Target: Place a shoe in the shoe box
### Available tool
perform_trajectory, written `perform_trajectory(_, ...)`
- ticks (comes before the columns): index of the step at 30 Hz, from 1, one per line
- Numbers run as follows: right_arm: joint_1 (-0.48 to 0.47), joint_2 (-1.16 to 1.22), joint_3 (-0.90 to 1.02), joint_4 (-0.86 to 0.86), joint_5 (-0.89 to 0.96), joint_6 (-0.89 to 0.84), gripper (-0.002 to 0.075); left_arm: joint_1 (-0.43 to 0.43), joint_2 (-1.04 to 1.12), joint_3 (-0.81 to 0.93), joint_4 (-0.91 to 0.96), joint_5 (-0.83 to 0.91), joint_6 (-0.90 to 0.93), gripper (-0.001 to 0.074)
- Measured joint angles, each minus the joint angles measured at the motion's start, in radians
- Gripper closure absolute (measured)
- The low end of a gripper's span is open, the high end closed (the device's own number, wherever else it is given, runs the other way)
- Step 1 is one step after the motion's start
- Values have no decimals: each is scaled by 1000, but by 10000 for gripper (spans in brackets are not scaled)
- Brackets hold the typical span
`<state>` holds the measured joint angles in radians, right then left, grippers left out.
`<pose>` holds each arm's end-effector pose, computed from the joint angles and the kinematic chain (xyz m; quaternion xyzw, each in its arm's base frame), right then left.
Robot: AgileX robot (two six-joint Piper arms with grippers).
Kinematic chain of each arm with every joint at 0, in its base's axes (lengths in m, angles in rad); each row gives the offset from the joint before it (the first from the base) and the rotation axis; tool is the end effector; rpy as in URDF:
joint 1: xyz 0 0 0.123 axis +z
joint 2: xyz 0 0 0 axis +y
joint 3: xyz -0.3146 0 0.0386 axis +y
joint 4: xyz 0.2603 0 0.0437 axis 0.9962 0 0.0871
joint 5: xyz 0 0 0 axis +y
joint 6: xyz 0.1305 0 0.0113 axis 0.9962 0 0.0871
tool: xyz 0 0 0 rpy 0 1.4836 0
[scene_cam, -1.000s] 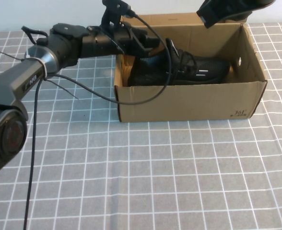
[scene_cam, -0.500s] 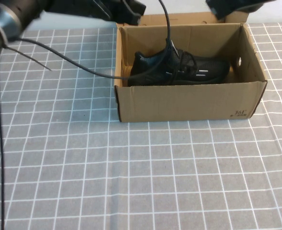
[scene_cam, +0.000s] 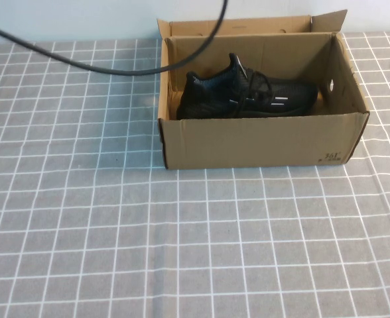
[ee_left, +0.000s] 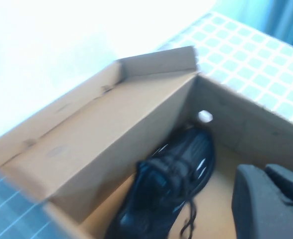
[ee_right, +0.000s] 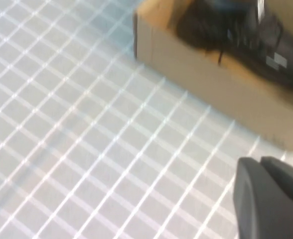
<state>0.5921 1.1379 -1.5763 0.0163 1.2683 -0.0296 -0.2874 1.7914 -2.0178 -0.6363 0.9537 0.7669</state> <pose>0.1786 0.1226 0.4862 -0.2809 0.8713 0.1194 0.3842 0.4125 -0.1882 0.4641 0.3862 0.7574 -0.1992 0.4874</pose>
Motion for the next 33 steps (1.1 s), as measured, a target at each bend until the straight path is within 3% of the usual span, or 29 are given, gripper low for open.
perform_trajectory(5, 0, -208, 202, 0, -18, 38, 742, 0, -207, 223, 118, -101, -57, 736)
perform_trajectory(14, 0, -611, 555, 2, -227, 53, 742, 0, -762, 974, 129, -533, -64, 736)
perform_trajectory(23, 0, -929, 923, 2, -674, 128, 742, 0, -1463, 1626, 65, -848, -65, 736)
perform_trajectory(27, 0, -975, 1065, 3, -889, 149, 742, 0, -1758, 1786, 18, -895, -65, 736)
perform_trajectory(33, 0, -953, 1150, 31, -1081, 152, 742, 0, -1758, 1836, -66, -888, -71, 736)
